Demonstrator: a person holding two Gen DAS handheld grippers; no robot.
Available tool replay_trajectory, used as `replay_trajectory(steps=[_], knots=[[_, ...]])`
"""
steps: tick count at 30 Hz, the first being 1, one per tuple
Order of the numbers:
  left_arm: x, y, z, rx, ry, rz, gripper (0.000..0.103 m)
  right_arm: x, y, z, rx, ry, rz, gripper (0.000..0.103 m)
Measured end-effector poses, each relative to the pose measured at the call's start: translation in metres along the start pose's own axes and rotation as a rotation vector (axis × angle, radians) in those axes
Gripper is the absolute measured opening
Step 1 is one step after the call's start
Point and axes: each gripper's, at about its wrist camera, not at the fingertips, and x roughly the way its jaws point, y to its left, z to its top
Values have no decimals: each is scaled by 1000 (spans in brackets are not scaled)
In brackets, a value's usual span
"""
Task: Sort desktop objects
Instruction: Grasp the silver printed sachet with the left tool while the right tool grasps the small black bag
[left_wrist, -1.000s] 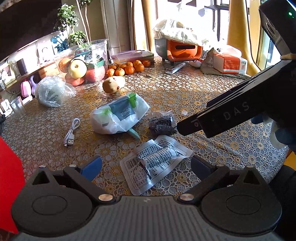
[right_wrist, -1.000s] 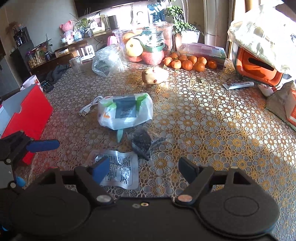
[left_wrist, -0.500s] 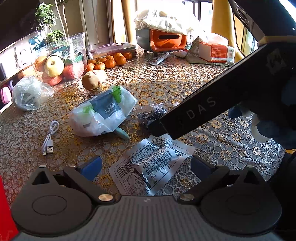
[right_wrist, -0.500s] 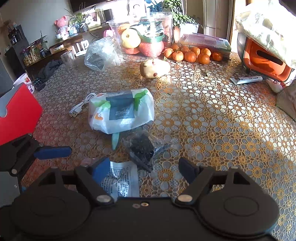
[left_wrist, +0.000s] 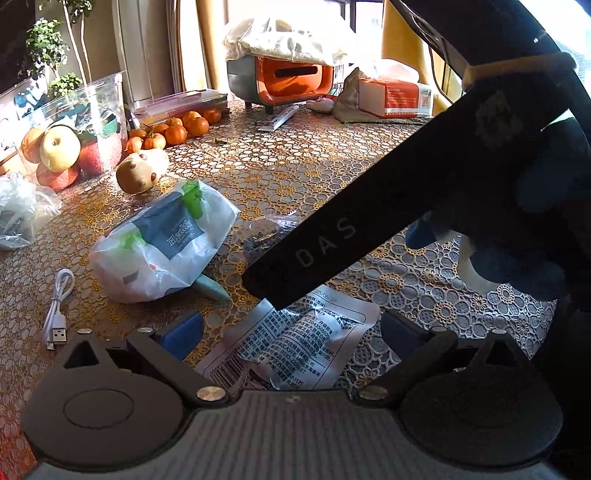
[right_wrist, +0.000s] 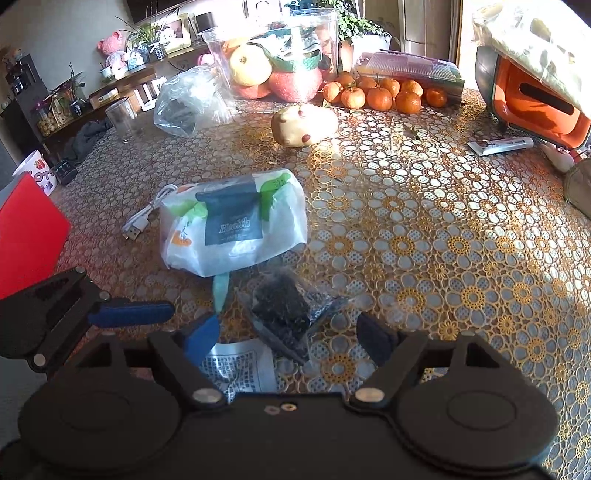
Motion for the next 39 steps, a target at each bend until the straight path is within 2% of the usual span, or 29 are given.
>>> replay_trajectory(steps=[13, 18, 21, 28, 29, 30, 32, 35, 39], knots=[[4, -9, -6, 15, 12, 14, 98, 5, -4, -1, 2, -23, -22, 79], [0, -10, -6, -36, 27, 45, 91, 4, -7, -2, 3, -31, -36, 76], [-4, -12, -7, -76, 52, 70, 91, 4, -6, -3, -14, -33, -49, 69], [-11, -17, -10, -75, 59, 27, 90, 3, -7, -4, -29, -35, -61, 58], [-10, -17, -9, -71, 60, 20, 86, 3, -7, -4, -32, -35, -64, 56], [-10, -19, -8, -65, 64, 11, 82, 3, -8, -4, -33, -35, -64, 55], [-11, -25, -6, -32, 64, -9, 82, 2, -9, -5, -33, -34, -62, 54], [-10, -32, -4, 4, 59, 18, 82, 2, -9, -5, -38, -33, -61, 54], [-5, -31, 0, 15, 46, -16, 82, 2, -8, -6, -40, -32, -62, 54]])
